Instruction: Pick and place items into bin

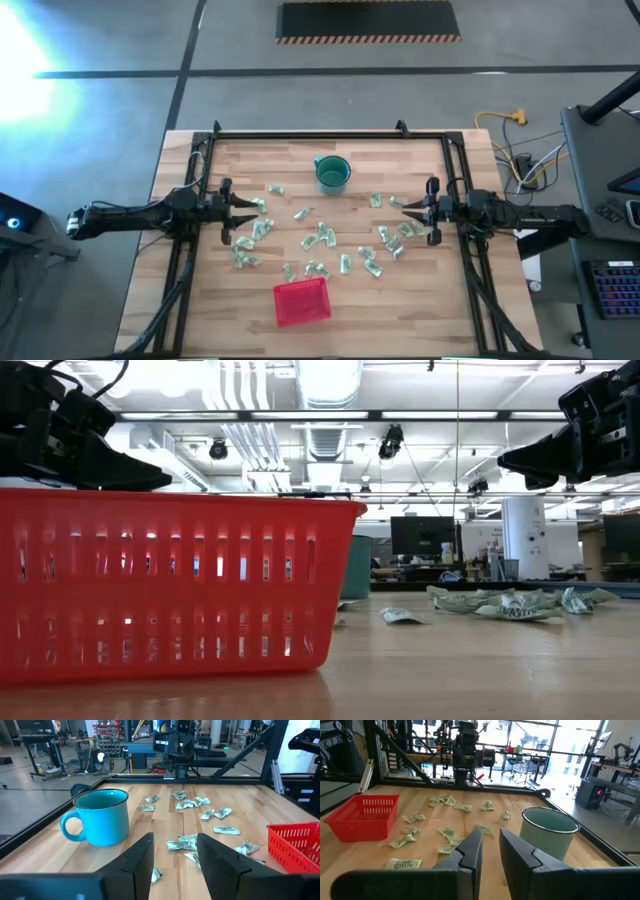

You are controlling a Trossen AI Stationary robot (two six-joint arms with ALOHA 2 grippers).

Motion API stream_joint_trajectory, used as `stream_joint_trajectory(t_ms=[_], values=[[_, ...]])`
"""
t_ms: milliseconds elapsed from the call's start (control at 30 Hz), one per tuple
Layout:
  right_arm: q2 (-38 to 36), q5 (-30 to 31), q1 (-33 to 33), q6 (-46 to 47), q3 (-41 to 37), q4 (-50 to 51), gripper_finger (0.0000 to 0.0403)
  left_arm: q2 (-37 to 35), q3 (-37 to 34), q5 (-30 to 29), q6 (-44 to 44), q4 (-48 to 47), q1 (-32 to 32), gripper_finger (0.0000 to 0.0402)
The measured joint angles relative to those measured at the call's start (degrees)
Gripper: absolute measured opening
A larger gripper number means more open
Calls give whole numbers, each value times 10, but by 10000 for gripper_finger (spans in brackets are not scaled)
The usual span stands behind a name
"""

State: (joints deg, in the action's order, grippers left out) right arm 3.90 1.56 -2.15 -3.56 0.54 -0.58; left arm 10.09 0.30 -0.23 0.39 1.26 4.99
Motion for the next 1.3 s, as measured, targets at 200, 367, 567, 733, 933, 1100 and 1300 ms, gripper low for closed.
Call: stream_joint_trajectory(t_ms=[200,367,567,733,933,1100,1300], values=[[0,0,0,0,0,0,57,0,0,0,0,0,0,135],[0,0,0,0,0,0,57,0,0,0,0,0,0,135],[0,0,0,0,0,0,57,0,0,0,0,0,0,135],[0,0,0,0,0,0,57,0,0,0,0,0,0,135],[0,0,0,1,0,0,57,0,0,0,0,0,0,135],[0,0,0,1,0,-3,57,0,0,0,0,6,0,135],[0,0,0,42,0,-5,57,0,0,0,0,79,0,135]])
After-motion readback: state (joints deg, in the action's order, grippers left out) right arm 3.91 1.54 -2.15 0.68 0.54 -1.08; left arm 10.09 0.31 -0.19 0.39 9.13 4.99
